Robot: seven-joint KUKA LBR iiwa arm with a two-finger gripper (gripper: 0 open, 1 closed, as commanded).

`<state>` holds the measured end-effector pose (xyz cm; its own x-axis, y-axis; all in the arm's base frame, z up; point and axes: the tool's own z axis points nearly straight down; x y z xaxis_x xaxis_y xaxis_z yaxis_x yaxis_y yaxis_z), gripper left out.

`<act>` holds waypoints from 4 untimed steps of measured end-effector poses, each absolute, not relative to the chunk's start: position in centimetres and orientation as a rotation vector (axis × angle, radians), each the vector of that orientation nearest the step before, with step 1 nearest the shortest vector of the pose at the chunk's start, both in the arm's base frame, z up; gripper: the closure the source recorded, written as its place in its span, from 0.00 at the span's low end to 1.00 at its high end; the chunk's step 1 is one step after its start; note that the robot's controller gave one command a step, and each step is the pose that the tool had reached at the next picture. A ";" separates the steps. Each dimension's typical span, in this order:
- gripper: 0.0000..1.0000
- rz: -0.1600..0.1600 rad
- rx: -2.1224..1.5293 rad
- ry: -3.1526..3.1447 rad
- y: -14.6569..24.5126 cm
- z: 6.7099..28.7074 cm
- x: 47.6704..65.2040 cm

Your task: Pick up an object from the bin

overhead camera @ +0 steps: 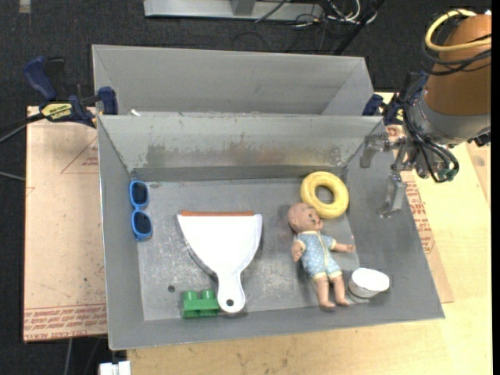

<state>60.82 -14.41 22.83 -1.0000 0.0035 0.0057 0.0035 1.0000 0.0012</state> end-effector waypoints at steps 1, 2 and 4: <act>0.00 0.001 -0.002 -3.143 -14.4 23.3 61.0; 0.00 0.002 -0.099 -3.148 -14.2 21.8 61.2; 0.00 0.003 0.366 -3.129 -12.4 12.2 61.9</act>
Offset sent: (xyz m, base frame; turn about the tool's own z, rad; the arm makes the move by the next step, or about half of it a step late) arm 0.0041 0.0144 -0.0989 0.3314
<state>61.86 -12.40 12.24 -0.9730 -0.2307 -0.0083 -0.2307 0.9730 -0.0029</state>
